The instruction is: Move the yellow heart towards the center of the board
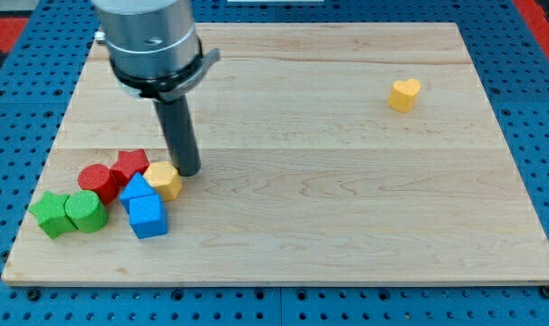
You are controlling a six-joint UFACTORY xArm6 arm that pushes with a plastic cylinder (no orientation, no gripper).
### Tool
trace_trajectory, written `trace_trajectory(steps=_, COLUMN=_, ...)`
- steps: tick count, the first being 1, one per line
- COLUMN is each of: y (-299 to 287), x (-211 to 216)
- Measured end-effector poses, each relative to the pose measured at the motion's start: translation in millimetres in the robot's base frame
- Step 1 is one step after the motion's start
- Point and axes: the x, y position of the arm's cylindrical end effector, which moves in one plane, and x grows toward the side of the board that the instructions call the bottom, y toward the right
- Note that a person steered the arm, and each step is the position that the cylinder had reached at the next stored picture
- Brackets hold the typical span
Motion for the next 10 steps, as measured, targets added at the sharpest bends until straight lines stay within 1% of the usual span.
trace_trajectory(steps=1, y=-21, x=4)
trace_trajectory(steps=2, y=-5, x=0)
trace_trajectory(steps=3, y=70, x=-39)
trace_trajectory(steps=4, y=194, x=-44)
trace_trajectory(steps=5, y=288, x=-86)
trace_trajectory(steps=6, y=347, x=-122)
trace_trajectory(steps=7, y=331, x=-129)
trace_trajectory(steps=8, y=321, x=-156)
trace_trajectory(steps=9, y=252, x=-158)
trace_trajectory(steps=10, y=171, x=-128)
